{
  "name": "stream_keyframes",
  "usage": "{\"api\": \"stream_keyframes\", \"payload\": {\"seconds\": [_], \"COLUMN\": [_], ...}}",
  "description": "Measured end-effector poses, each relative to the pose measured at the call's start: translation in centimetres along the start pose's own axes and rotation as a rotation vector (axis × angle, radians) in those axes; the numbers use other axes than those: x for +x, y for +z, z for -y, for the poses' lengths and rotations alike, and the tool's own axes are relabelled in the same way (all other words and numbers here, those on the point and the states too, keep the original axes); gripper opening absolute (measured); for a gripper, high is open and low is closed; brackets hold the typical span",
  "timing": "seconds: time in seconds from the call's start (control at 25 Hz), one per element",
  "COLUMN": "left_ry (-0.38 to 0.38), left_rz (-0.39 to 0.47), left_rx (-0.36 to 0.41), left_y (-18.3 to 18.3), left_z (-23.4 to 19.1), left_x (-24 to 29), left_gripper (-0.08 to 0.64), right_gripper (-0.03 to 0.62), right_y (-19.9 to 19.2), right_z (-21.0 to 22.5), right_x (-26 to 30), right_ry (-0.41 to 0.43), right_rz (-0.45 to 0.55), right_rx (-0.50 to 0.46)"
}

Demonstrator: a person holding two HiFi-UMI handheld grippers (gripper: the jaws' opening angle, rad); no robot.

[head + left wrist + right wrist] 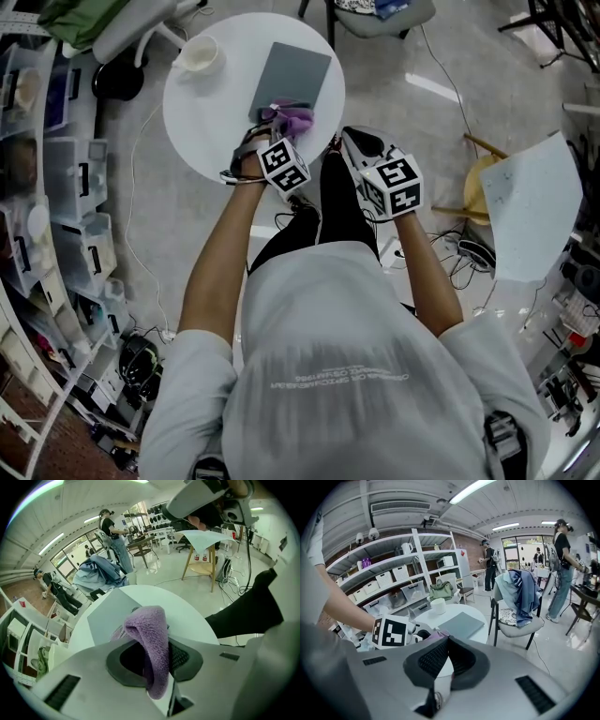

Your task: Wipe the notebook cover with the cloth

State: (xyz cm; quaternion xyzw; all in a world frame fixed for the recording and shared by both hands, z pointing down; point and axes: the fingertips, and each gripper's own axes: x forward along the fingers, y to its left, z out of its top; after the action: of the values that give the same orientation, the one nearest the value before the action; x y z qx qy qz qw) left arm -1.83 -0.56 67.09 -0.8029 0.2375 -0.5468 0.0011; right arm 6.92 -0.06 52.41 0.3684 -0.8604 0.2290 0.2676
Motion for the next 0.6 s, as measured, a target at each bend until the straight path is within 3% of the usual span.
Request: {"api": "stream_keyframes", "payload": {"seconds": [0.16, 0.28, 0.6], "left_ry": [-0.035, -0.007, 0.115], "left_rz": [-0.029, -0.016, 0.085], "left_rx": [0.02, 0.003, -0.079], "left_y": [-1.1, -0.3, 6.3], "left_z": [1.0, 0.0, -9.4], "left_x": [-1.1, -2.0, -3.6], "left_gripper": [0.078, 0.078, 0.078], "right_gripper": [0.002, 0.002, 0.002], "right_y": [0.7, 1.2, 3.7], "right_z": [-0.7, -0.2, 3.6], "right_x": [-0.6, -1.0, -1.0], "right_ry": [-0.006, -0.02, -0.061], "right_rz": [0.013, 0.022, 0.045], "right_rx": [-0.009, -0.008, 0.006]}}
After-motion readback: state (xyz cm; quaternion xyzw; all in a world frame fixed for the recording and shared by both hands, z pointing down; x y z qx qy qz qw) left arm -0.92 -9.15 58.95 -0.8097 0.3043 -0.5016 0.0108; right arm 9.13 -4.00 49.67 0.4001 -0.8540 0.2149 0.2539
